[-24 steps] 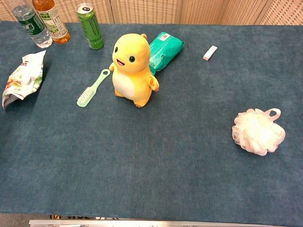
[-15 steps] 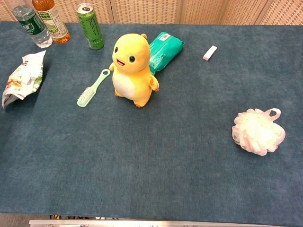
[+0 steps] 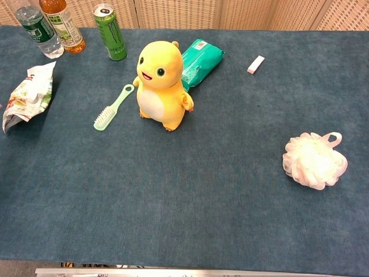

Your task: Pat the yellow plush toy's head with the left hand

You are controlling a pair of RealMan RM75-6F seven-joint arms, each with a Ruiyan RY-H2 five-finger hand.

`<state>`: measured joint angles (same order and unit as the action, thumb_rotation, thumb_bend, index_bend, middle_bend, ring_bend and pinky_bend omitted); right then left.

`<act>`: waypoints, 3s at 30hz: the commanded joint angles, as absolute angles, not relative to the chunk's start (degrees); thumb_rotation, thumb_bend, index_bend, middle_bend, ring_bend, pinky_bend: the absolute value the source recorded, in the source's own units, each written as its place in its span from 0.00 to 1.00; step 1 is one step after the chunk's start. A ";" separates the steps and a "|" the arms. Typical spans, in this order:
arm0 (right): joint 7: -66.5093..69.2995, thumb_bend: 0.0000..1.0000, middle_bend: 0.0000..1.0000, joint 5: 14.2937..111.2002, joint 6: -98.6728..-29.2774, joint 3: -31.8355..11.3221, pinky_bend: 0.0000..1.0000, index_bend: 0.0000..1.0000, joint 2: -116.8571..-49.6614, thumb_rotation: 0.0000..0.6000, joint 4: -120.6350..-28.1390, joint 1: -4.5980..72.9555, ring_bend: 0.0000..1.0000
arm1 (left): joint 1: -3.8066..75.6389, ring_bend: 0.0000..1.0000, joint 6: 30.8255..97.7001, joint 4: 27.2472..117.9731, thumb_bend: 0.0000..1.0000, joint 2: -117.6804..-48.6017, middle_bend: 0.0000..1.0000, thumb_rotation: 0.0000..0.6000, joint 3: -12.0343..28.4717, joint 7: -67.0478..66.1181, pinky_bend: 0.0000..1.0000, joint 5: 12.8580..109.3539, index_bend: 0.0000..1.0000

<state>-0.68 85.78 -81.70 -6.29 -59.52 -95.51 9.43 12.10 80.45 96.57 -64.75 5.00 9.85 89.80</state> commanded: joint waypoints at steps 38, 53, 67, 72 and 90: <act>-3.14 0.16 0.38 83.34 -81.96 -6.42 0.30 0.25 -59.45 1.00 -96.53 8.91 0.30 | 43.66 0.00 52.54 85.16 0.09 -80.54 0.00 0.57 13.50 16.90 0.00 83.00 0.00; -2.47 0.15 0.38 82.57 -81.75 -6.29 0.30 0.25 -59.64 1.00 -95.65 8.57 0.30 | 49.31 0.00 48.31 80.95 0.07 -86.55 0.00 0.23 13.36 13.84 0.00 79.77 0.00; -2.28 0.16 0.38 82.02 -81.38 -6.17 0.30 0.25 -59.38 1.00 -95.45 8.32 0.30 | 51.31 0.00 48.86 78.44 0.07 -90.27 0.00 0.23 13.53 8.66 0.00 76.64 0.00; -2.02 0.16 0.38 81.81 -81.31 -6.14 0.30 0.25 -59.39 1.00 -95.23 8.19 0.30 | 51.15 0.00 49.48 77.86 0.07 -90.73 0.00 0.23 12.06 6.61 0.00 77.37 0.00; -1.30 0.16 0.38 82.34 -82.02 -5.97 0.30 0.25 -59.28 1.00 -95.23 7.68 0.30 | 50.41 0.00 52.26 80.61 0.07 -89.46 0.00 0.23 12.56 7.33 0.00 77.55 0.00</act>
